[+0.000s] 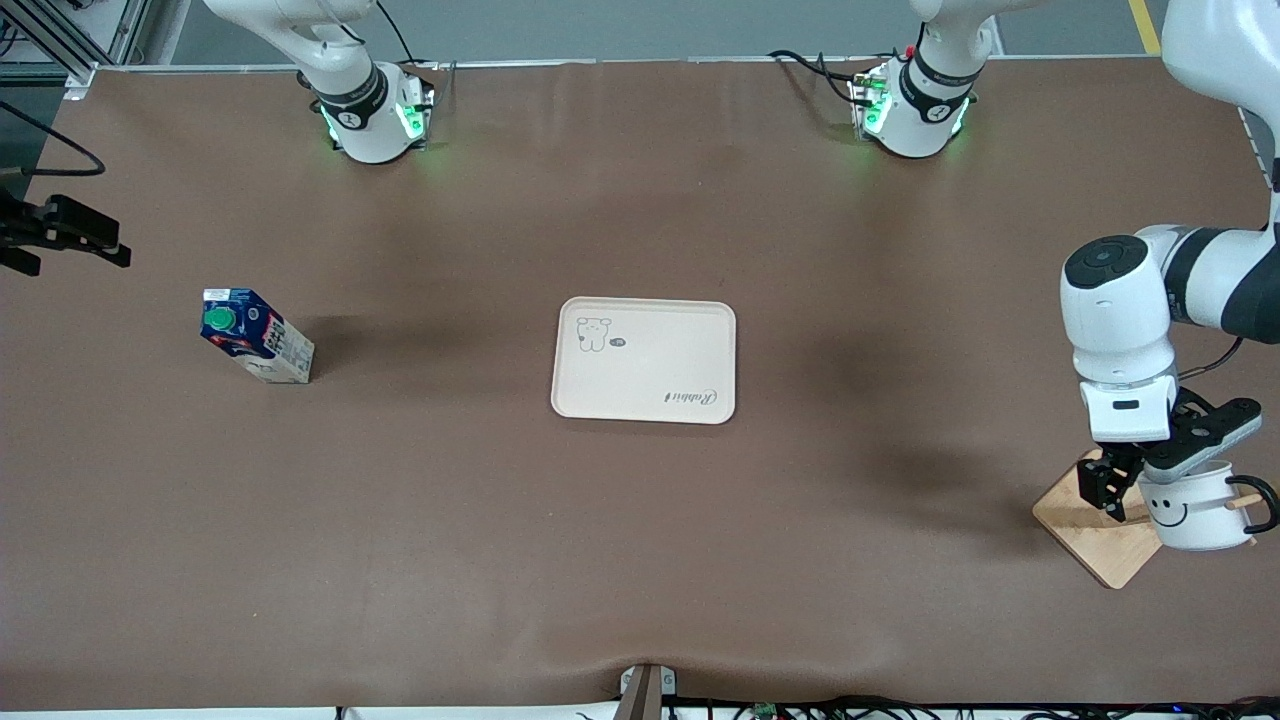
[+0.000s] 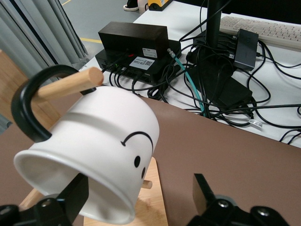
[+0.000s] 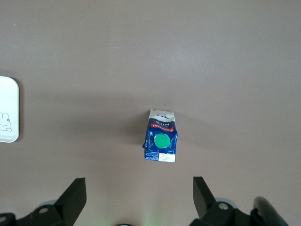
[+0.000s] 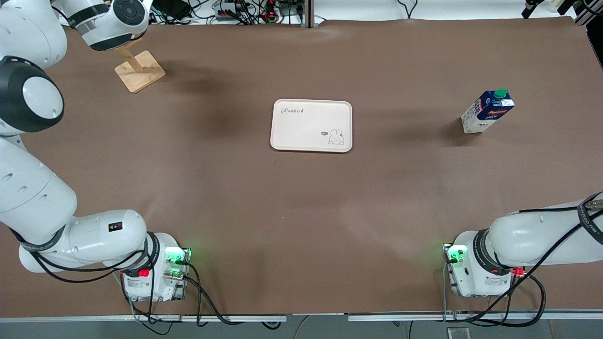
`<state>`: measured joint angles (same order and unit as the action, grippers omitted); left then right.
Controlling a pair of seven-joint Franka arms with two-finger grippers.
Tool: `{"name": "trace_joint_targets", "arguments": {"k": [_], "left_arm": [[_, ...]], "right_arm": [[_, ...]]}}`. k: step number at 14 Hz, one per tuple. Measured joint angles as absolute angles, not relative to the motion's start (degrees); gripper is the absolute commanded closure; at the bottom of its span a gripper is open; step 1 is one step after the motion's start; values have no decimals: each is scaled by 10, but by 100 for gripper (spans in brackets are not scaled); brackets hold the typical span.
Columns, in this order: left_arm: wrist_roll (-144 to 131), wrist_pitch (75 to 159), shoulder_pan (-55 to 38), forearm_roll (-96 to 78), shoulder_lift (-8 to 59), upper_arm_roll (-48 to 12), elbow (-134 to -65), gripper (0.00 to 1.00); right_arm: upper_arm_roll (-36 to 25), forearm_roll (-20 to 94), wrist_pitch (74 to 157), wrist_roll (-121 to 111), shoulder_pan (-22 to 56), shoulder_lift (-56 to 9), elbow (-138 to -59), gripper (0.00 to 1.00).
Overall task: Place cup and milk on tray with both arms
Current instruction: 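Close the left gripper on the mug rim and lift it off the stand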
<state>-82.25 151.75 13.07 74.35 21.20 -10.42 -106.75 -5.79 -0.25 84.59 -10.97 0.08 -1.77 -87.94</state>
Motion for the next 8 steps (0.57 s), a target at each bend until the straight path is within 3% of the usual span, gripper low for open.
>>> {"name": "trace_joint_targets", "arguments": {"k": [4,5,6,8], "left_arm": [[-818,1518,131,745,213,-104,-1066,65],[-813,1518,131,745,213,-104,-1066,66],[-809,1518,131,745,213,-104,-1066,74],[-807,1519,130,746,213,-104,-1066,100]], "right_arm": [[-62,-2,846,-110,-4,-41,-879,0],[-62,-2,846,-110,-3,-41,-879,0],[-61,-2,846,-110,-3,-41,-879,0],[-61,-2,846,-110,-2,-41,-876,0]]}}
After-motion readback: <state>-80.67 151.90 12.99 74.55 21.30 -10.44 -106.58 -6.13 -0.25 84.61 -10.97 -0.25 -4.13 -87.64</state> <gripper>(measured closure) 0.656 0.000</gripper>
